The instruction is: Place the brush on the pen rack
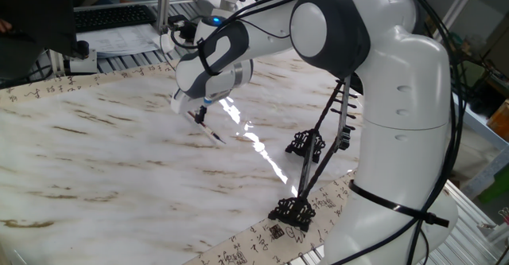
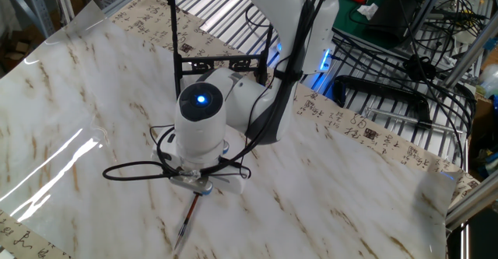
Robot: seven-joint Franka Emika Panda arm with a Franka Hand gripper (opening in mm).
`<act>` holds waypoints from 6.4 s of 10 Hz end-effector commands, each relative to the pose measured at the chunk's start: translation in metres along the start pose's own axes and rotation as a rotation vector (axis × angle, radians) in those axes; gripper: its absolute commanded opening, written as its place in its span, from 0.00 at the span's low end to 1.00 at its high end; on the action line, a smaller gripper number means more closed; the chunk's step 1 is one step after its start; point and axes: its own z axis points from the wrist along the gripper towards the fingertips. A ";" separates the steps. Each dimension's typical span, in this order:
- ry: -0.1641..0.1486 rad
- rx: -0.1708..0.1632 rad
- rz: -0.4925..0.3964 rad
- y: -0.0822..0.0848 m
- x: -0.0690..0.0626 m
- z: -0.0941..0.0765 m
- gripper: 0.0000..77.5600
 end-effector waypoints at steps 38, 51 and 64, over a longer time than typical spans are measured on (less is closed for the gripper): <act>0.327 0.085 0.013 0.017 0.088 -0.133 0.01; 0.426 0.120 0.032 0.035 0.116 -0.157 0.01; 0.469 0.151 0.047 0.036 0.118 -0.158 0.01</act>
